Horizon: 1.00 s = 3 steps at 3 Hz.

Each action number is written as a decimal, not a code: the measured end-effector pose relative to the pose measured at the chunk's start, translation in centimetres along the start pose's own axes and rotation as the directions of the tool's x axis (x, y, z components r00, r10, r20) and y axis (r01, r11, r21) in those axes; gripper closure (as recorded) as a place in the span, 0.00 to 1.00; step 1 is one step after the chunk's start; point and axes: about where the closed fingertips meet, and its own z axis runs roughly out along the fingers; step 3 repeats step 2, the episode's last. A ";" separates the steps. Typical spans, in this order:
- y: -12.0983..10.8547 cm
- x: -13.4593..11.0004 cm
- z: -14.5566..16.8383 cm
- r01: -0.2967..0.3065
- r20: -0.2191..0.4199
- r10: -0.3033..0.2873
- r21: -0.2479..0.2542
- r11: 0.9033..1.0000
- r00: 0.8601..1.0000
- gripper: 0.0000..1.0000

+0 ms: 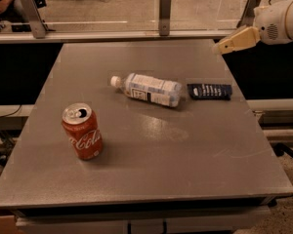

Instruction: Knock blue plastic bottle over

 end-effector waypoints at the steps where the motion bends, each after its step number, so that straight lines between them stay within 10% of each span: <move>1: -5.4 1.4 -5.9 -0.067 0.081 0.052 0.195 0.979 0.995 0.00; 3: -6.9 1.3 -6.9 -0.076 0.104 0.051 0.251 0.965 0.993 0.00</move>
Offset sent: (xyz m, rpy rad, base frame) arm -0.0083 -0.0641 0.0237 0.0452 -0.0984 -0.1529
